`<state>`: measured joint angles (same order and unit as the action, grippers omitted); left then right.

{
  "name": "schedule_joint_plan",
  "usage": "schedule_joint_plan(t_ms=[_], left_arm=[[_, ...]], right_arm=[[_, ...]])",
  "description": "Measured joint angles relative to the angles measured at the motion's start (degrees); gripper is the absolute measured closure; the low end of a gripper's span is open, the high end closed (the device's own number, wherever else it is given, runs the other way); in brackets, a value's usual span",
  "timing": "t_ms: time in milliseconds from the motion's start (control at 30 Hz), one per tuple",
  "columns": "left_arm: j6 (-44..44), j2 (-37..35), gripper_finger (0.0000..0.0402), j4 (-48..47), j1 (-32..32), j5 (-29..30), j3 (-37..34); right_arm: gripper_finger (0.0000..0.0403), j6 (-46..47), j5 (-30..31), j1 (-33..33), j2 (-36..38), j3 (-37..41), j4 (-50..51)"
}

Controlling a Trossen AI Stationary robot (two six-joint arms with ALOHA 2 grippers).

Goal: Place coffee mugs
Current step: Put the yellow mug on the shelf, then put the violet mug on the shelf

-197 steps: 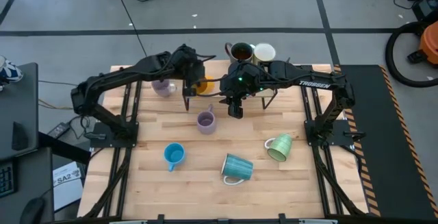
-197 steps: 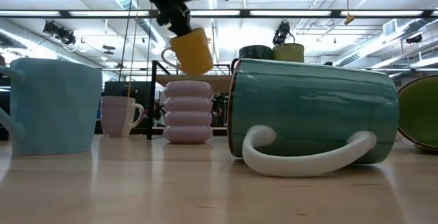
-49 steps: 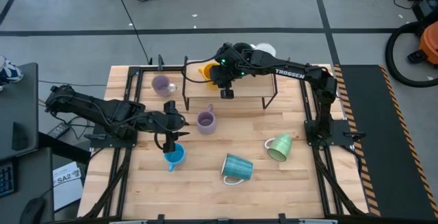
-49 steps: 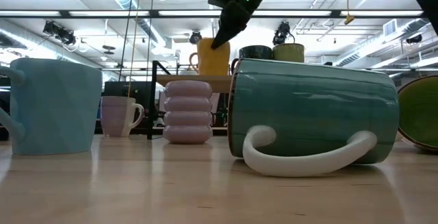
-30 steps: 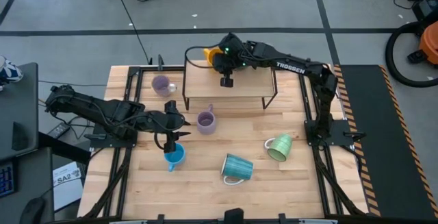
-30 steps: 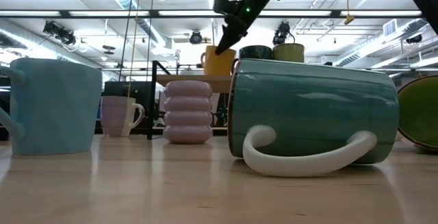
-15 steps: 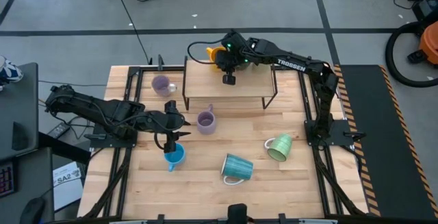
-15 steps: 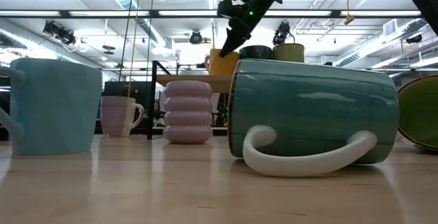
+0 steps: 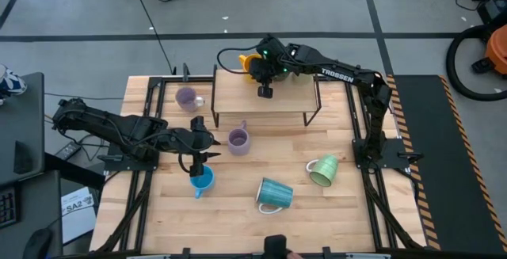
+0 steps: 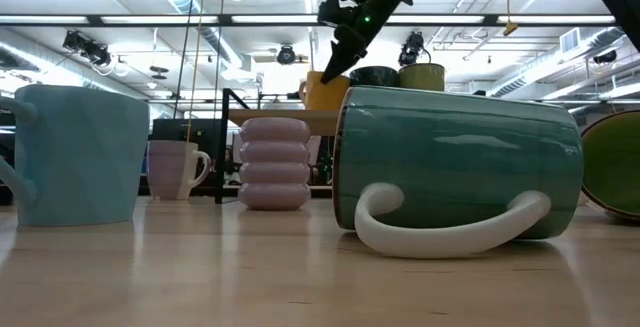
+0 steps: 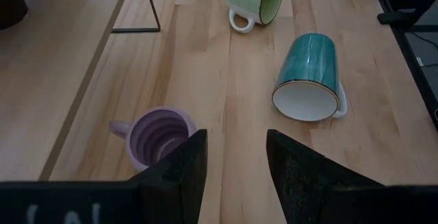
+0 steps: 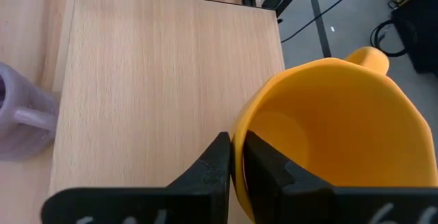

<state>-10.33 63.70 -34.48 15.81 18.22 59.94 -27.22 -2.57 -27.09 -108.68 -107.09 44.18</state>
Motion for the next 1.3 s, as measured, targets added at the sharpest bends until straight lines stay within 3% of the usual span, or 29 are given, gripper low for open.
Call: schedule_joint_plan(t_ms=[500, 1300], left_arm=[[0.0, 0.0, 0.0244, 0.0, 0.0, 0.0, 0.0], [0.0, 0.0, 0.0244, 0.0, 0.0, 0.0, 0.0]], right_arm=[[0.0303, 0.0, 1.7, -0.1, 0.2, -0.1, 0.0], [0.0272, 0.0, 1.6, 0.2, 0.2, -0.4, -0.2]])
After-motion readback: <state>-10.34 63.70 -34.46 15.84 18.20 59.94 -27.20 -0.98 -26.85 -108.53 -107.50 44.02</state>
